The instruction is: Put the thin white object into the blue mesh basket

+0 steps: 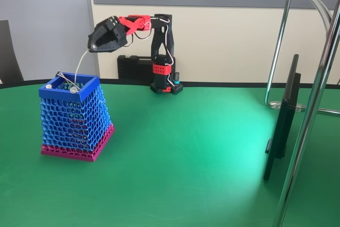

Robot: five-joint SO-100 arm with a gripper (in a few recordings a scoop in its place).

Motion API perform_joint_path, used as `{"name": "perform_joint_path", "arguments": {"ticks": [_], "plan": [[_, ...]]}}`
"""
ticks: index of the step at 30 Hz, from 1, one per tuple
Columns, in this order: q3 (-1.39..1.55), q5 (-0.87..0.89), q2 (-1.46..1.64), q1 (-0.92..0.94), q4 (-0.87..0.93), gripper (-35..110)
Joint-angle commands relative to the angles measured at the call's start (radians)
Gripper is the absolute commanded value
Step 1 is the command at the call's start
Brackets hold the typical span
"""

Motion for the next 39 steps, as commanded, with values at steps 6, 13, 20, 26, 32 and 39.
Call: {"name": "perform_joint_path", "arguments": {"ticks": [6,13,20,26,32,39], "plan": [[0.118,0.098,-0.002,0.063,-0.121,0],[0.267,0.100,0.014,0.101,-0.216,14],[0.359,0.084,0.072,0.144,-0.219,22],[0.388,0.066,0.140,0.161,-0.219,23],[0.489,0.009,0.282,0.143,-0.219,20],[0.666,-0.094,0.492,0.058,-0.120,20]]}}
